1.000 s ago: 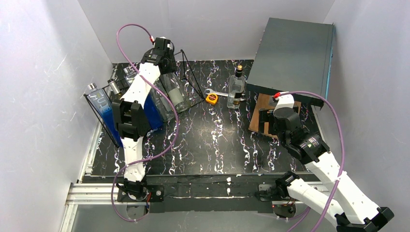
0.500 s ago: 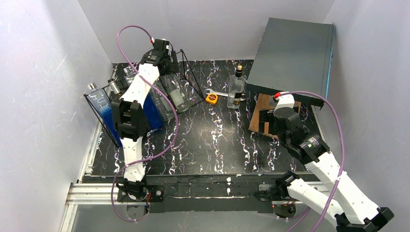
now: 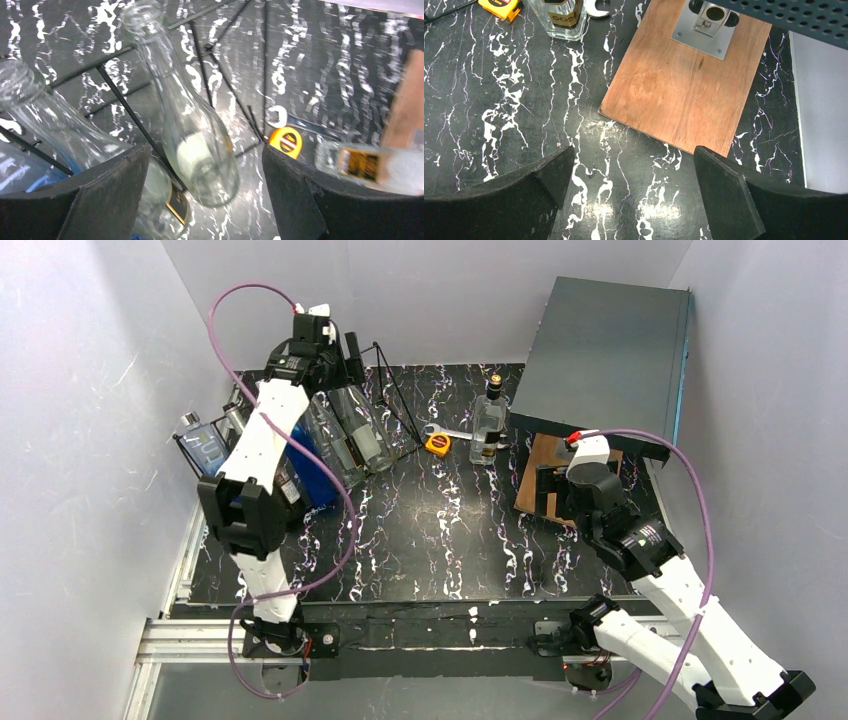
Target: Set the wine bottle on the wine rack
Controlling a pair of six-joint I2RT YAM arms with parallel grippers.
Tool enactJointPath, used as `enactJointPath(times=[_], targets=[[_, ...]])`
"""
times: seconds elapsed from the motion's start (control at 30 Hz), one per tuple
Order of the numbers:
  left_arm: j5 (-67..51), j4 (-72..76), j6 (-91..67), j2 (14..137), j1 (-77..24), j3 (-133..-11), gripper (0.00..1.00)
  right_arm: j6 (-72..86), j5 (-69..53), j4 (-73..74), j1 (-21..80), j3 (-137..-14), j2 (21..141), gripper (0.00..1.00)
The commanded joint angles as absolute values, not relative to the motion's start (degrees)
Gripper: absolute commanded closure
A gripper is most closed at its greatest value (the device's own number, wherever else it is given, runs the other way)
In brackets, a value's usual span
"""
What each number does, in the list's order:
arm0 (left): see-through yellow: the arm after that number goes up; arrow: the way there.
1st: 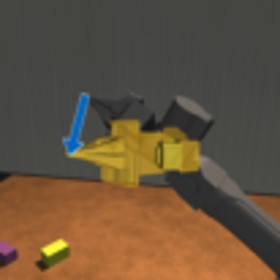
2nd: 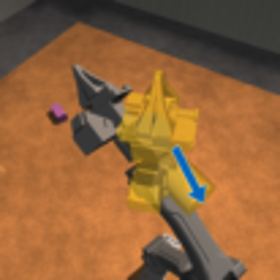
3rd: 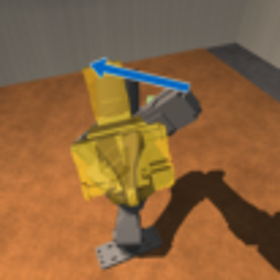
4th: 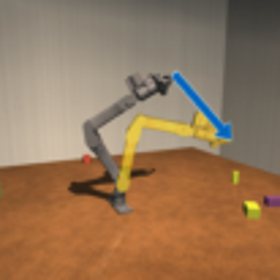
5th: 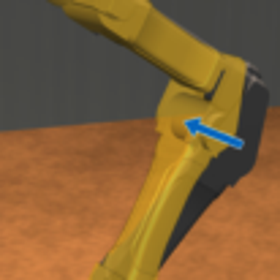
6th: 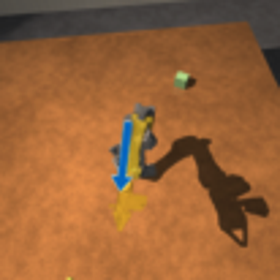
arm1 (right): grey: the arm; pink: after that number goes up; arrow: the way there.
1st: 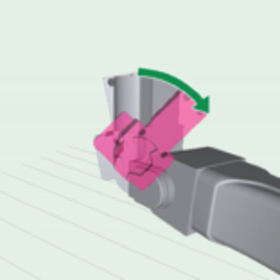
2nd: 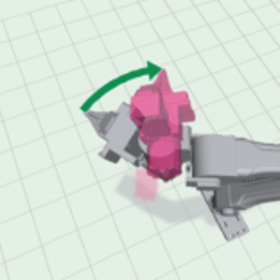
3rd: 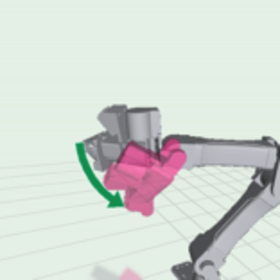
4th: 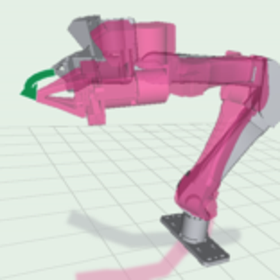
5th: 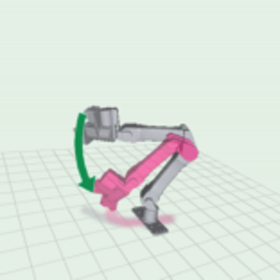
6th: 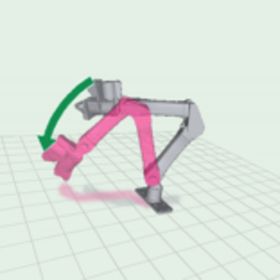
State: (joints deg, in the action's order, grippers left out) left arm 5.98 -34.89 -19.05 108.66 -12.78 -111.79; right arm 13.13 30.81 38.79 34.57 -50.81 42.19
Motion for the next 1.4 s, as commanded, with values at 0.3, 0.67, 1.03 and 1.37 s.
enactJointPath(times=[0.3, 0.67, 1.03, 1.37], targets=[[-39.27, -13.99, -20.33, 78.97, -10.64, -84.01, 0.15, 12.13, 29.33, 35.74, 34.29, -51.2, 41.64, 0.02], [-55.88, -0.4, -28.6, 72.96, -10.63, -70.15, 0.11, 13.03, 28.47, 37.44, 34.33, -53.29, 46.01, 0.02], [-58.32, 3.0, -27.5, 72.8, -10.61, -65.0, 0.11, 16.05, 22.96, 34.94, 34.29, -64.82, 58.84, 0.01], [-56.27, 2.99, -25.73, 69.62, -10.89, -60.12, 0.1, 13.1, 22.34, 32.0, 33.07, -81.61, 73.69, 0.02]])
